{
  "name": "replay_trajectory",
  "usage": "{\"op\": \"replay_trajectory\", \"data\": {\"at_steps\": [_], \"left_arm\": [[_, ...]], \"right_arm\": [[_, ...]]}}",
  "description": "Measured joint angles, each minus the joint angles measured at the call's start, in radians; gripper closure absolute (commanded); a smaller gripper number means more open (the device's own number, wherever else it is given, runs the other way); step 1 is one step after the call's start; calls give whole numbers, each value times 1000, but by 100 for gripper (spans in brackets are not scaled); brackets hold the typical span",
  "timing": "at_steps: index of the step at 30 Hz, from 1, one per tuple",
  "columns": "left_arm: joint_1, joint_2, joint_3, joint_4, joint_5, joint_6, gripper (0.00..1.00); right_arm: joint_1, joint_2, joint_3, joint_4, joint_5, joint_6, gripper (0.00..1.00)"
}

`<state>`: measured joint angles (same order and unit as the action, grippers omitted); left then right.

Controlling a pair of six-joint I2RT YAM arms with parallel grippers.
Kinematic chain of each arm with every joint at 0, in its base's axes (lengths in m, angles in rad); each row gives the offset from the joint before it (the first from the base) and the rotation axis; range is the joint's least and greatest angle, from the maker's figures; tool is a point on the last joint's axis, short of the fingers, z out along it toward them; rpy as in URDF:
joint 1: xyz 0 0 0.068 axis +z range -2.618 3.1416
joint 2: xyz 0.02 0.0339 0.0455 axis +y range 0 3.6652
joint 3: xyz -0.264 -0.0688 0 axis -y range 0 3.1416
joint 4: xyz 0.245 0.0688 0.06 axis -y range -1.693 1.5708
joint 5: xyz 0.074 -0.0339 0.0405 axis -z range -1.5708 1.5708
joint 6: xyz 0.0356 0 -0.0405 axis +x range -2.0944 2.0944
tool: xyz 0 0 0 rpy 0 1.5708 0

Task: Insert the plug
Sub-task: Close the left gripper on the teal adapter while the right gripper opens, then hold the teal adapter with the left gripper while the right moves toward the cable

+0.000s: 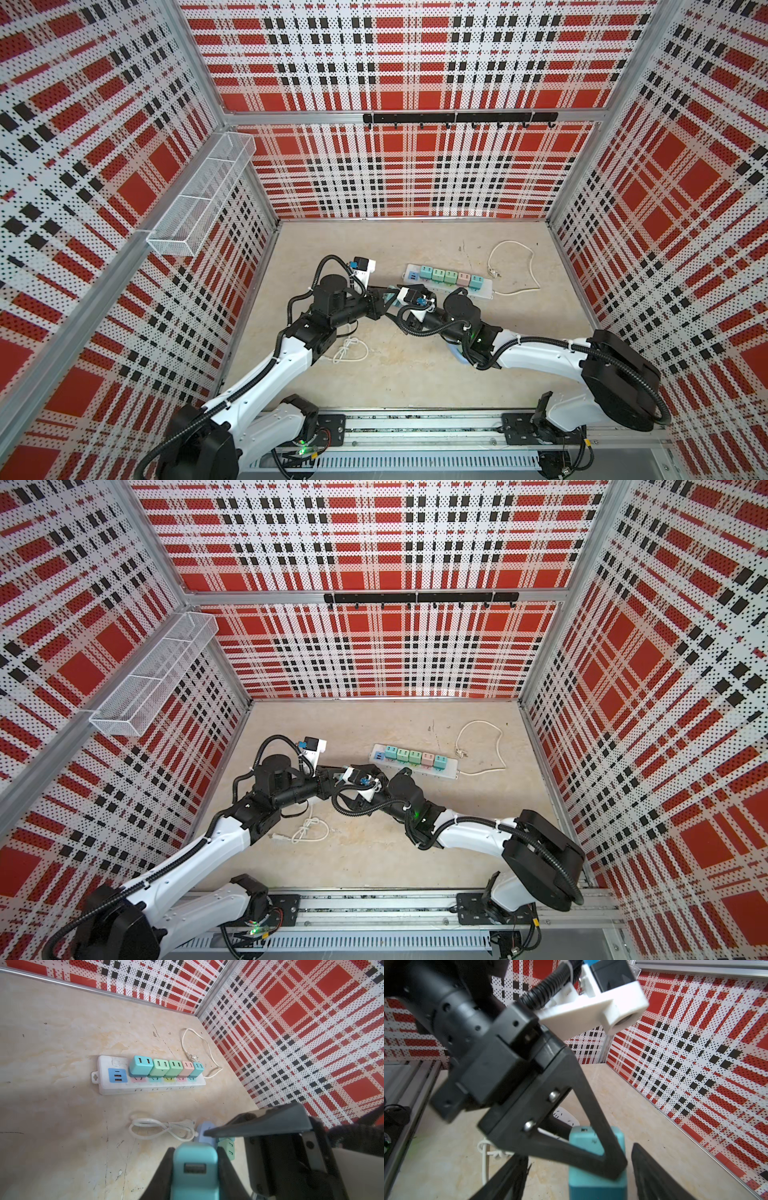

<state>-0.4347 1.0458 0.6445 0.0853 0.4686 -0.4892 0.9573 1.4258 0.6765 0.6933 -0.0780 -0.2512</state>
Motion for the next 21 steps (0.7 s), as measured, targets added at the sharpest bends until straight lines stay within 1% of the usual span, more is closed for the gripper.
{"op": "replay_trajectory", "data": {"at_steps": [3, 5, 8, 11, 13, 16, 17, 20, 21], "left_arm": [[43, 1, 0, 17, -2, 21, 98], [66, 1, 2, 22, -4, 55, 98], [89, 2, 15, 14, -19, 121, 97], [111, 11, 66, -20, -43, 213, 100], [135, 16, 107, -57, -36, 306, 100], [154, 15, 146, -104, -70, 442, 100], [160, 15, 148, -113, -81, 505, 100], [161, 15, 122, -148, -118, 671, 100], [161, 16, 110, -162, -134, 718, 100]], "right_arm": [[0, -86, -60, 0, 41, 10, 8], [1, -140, -76, -19, 100, 15, 6], [-5, -211, -78, -73, 198, 20, 5], [-39, -294, -113, -116, 265, 42, 2], [-91, -360, -158, -137, 282, 68, 0], [-218, -454, -237, -166, 290, 128, 0], [-267, -475, -259, -174, 294, 150, 0], [-386, -490, -303, -191, 304, 203, 0], [-411, -487, -312, -196, 307, 219, 0]]}}
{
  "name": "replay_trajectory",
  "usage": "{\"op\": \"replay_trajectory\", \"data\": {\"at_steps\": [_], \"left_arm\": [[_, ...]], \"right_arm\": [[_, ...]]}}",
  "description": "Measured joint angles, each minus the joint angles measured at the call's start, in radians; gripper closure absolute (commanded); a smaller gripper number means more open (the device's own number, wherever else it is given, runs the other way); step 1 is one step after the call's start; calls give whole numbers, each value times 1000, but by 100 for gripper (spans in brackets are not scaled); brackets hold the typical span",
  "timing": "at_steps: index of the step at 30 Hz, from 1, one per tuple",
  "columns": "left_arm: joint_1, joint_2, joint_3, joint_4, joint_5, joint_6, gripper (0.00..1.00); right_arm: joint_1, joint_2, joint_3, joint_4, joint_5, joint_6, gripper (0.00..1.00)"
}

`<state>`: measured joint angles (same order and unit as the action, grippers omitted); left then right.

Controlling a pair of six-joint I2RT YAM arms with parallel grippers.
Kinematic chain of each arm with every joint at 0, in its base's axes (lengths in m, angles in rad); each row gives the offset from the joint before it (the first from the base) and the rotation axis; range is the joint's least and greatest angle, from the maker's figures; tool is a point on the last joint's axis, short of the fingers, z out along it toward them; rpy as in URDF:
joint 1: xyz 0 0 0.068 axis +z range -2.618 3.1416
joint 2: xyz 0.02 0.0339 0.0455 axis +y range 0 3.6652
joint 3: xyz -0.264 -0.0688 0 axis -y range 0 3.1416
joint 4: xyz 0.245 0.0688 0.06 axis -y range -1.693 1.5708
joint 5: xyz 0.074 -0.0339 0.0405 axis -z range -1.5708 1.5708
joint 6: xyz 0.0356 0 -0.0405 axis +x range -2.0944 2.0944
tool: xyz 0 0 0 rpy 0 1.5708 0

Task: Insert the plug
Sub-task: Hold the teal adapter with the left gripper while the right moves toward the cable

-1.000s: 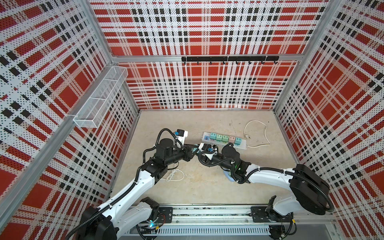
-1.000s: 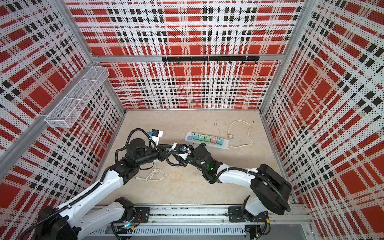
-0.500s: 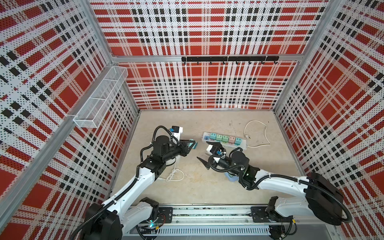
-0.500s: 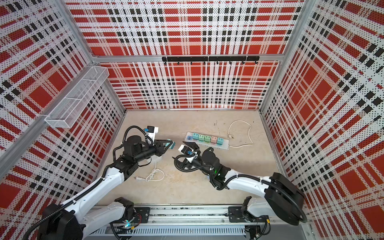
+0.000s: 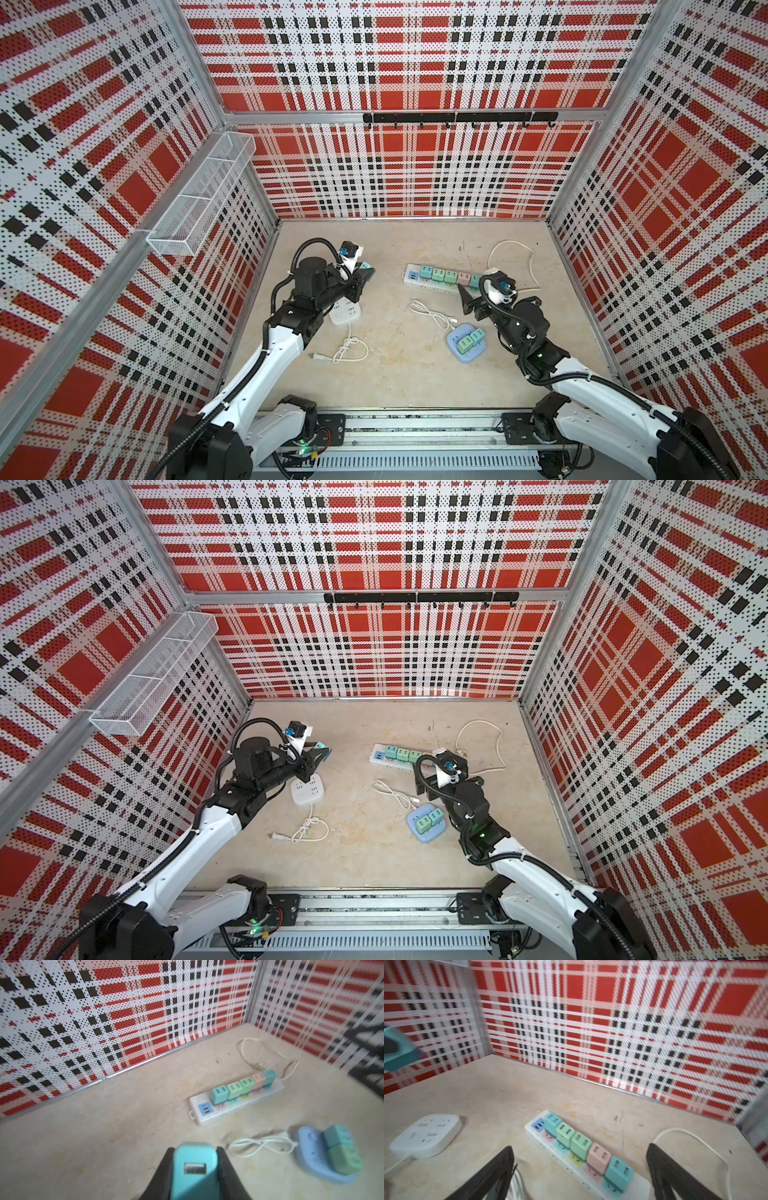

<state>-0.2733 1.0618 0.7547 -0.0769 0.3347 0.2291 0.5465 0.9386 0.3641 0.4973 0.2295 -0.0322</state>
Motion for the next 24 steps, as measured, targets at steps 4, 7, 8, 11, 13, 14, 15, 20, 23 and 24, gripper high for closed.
{"op": "replay_trajectory", "data": {"at_steps": [4, 7, 8, 11, 13, 14, 15, 20, 23, 24], "left_arm": [[16, 32, -20, -57, -38, 151, 100], [55, 82, -26, -74, -40, 238, 100], [67, 102, -33, -77, -32, 268, 100], [98, 147, -60, -97, -5, 332, 100], [111, 157, -83, -112, 5, 368, 100], [116, 156, -97, -116, 8, 387, 100], [118, 153, -109, -116, 10, 403, 100], [127, 150, -154, -123, 33, 475, 100], [134, 158, -148, -127, 53, 499, 100], [139, 164, -143, -127, 59, 503, 100]], "right_arm": [[-76, 40, -34, 2, 28, 39, 0], [-120, 72, -53, 0, 21, 69, 0], [-129, 78, -54, 0, 21, 77, 0], [-145, 84, -54, 11, 9, 92, 0], [-148, 84, -55, 22, 0, 98, 0], [-149, 84, -55, 27, -2, 101, 0], [-149, 84, -57, 34, -5, 104, 0], [-155, 79, -80, 50, -20, 111, 0], [-161, 68, -94, 53, -24, 114, 0], [-162, 63, -97, 54, -26, 116, 0]]}}
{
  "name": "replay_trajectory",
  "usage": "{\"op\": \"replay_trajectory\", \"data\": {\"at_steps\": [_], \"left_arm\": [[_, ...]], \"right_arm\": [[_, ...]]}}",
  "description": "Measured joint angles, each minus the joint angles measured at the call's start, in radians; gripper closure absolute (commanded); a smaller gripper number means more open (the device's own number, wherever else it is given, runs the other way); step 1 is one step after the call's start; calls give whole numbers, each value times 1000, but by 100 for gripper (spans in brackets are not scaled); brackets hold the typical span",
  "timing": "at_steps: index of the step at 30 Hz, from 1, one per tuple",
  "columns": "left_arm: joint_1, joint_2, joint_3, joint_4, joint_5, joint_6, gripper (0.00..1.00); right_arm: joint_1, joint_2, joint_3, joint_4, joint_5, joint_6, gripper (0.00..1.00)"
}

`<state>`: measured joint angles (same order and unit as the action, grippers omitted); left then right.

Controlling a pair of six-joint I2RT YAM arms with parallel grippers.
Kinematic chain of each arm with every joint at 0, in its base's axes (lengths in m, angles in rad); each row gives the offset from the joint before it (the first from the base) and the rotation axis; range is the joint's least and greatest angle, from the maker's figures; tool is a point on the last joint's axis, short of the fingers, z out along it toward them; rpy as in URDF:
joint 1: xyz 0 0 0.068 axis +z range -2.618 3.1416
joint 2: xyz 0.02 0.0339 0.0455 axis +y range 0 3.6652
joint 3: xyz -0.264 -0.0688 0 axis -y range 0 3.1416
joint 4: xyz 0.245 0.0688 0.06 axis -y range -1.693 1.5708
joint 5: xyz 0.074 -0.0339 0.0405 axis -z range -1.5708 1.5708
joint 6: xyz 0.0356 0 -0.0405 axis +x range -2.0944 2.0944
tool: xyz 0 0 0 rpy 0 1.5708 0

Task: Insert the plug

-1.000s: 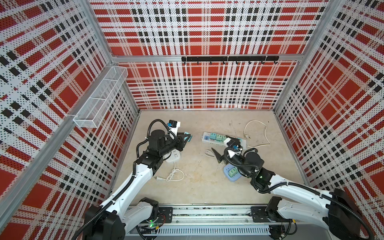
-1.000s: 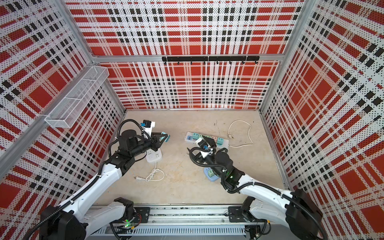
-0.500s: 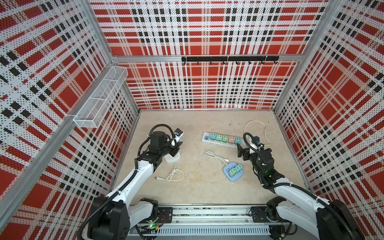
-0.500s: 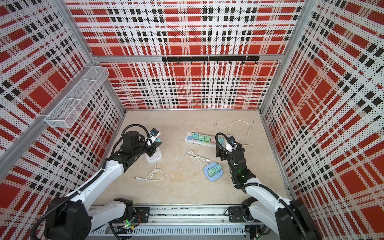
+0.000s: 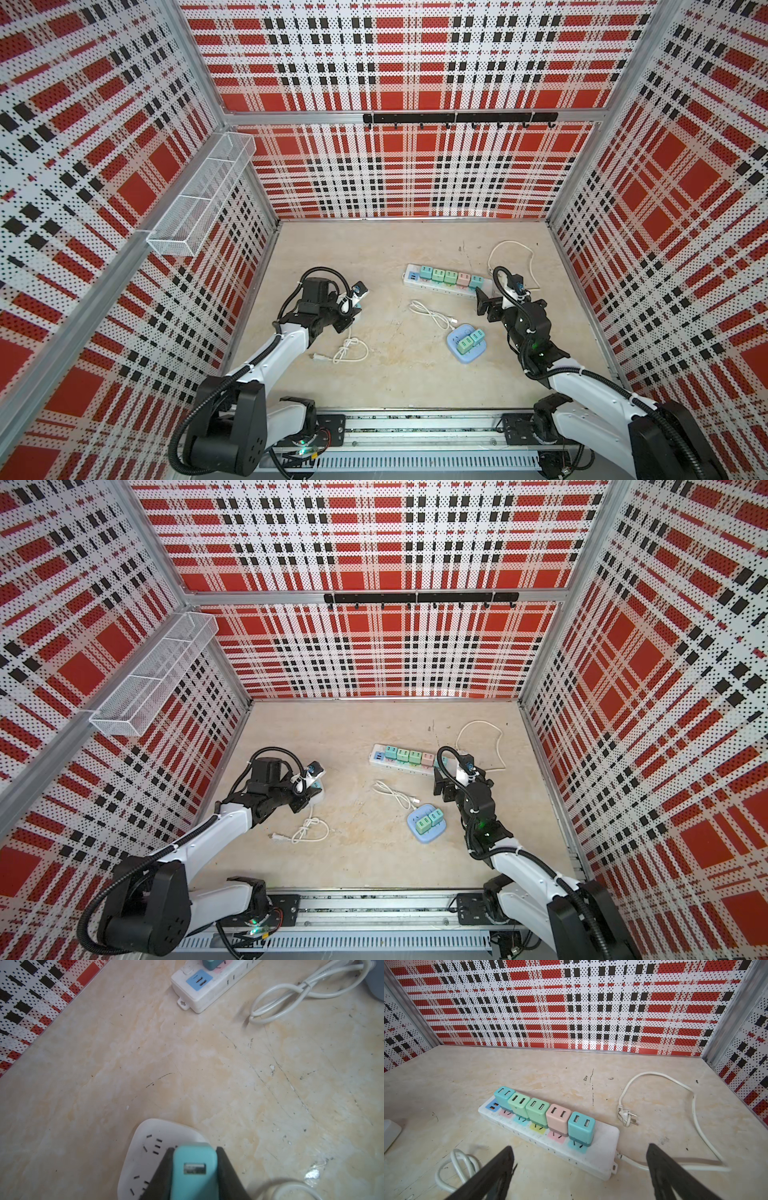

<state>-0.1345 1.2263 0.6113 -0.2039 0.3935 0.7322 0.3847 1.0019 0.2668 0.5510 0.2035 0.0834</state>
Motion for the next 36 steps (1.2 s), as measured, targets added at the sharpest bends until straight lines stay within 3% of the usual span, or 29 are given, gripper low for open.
{"op": "replay_trajectory", "data": {"at_steps": [9, 13, 15, 17, 20, 24, 29, 36], "left_arm": [[-21, 39, 49, -19, -32, -40, 100], [-30, -39, 59, 10, -36, -144, 100], [-15, -106, 59, 57, -54, -245, 100], [8, -160, 60, 110, -95, -364, 100], [40, -201, 80, 138, -163, -534, 100], [56, -227, 115, 117, -240, -724, 100], [78, -284, 131, 51, -318, -890, 100], [123, -359, 109, 29, -368, -1024, 100]], "right_arm": [[-5, -21, -14, 14, -25, 14, 0], [6, -10, 24, -36, -69, 69, 2], [77, 10, 72, -65, -60, 112, 2], [218, 40, 133, -85, -25, 132, 3], [429, 165, 277, -95, -5, 155, 12], [560, 435, 504, -104, -20, 188, 17], [660, 717, 738, -217, -45, 201, 16], [734, 906, 917, -379, -84, 247, 20]]}}
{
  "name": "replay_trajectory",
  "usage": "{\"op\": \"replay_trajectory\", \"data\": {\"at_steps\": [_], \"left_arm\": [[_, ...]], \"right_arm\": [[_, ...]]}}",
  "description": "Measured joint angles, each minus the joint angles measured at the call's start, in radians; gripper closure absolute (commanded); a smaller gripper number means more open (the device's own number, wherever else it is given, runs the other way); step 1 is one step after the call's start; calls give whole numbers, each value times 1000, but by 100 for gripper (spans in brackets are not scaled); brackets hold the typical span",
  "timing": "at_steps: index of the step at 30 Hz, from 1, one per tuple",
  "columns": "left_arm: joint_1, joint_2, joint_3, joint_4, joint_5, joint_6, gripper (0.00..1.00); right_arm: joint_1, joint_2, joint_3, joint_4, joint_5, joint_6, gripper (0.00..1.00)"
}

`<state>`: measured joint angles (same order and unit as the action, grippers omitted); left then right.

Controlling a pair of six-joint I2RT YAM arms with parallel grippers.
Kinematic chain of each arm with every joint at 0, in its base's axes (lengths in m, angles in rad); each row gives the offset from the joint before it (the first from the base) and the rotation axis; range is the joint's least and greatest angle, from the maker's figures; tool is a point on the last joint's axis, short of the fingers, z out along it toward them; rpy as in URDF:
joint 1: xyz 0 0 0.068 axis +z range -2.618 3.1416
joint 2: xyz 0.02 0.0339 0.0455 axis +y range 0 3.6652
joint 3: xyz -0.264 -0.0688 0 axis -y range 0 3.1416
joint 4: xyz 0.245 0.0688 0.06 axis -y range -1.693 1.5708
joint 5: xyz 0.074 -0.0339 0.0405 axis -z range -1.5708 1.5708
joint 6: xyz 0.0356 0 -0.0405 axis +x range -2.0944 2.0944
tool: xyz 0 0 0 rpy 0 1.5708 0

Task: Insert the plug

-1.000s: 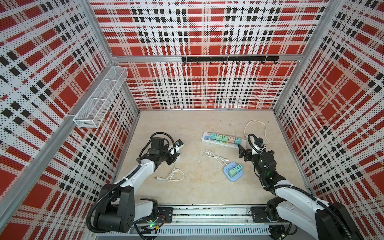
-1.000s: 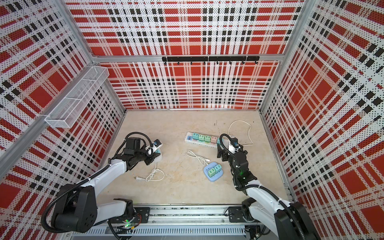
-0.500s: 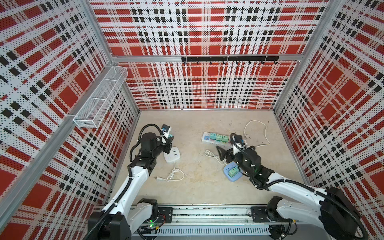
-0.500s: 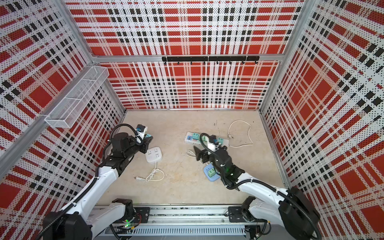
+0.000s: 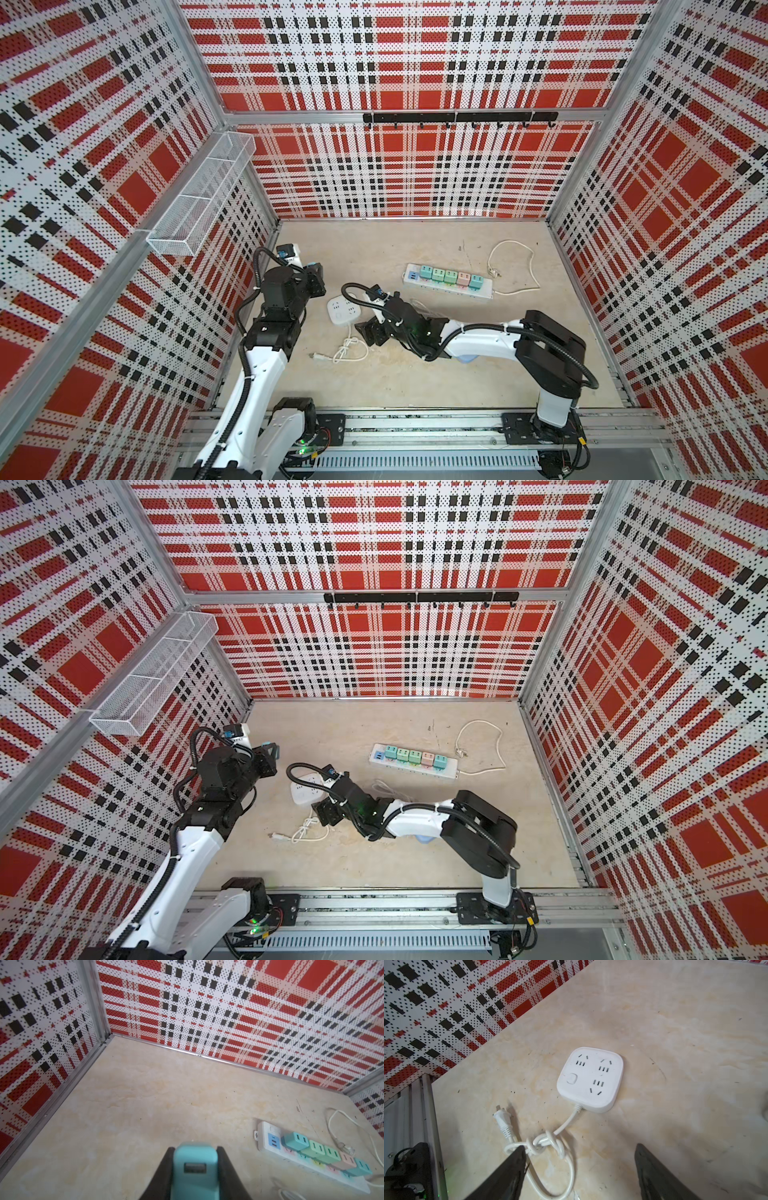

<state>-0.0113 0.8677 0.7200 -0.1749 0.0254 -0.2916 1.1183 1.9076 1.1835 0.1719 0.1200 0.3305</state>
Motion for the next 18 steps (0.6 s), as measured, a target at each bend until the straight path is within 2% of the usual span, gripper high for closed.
{"op": "replay_trajectory", "data": {"at_steps": [8, 13, 18], "left_arm": [[5, -14, -34, 0, -5, -37, 100], [5, -53, -36, -8, -13, -37, 100], [6, -87, -38, -15, -16, -36, 100]], "right_arm": [[14, 159, 161, -122, -20, 19, 30], [19, 214, 192, -138, -53, 30, 33], [26, 240, 192, -147, -76, 47, 48]]}}
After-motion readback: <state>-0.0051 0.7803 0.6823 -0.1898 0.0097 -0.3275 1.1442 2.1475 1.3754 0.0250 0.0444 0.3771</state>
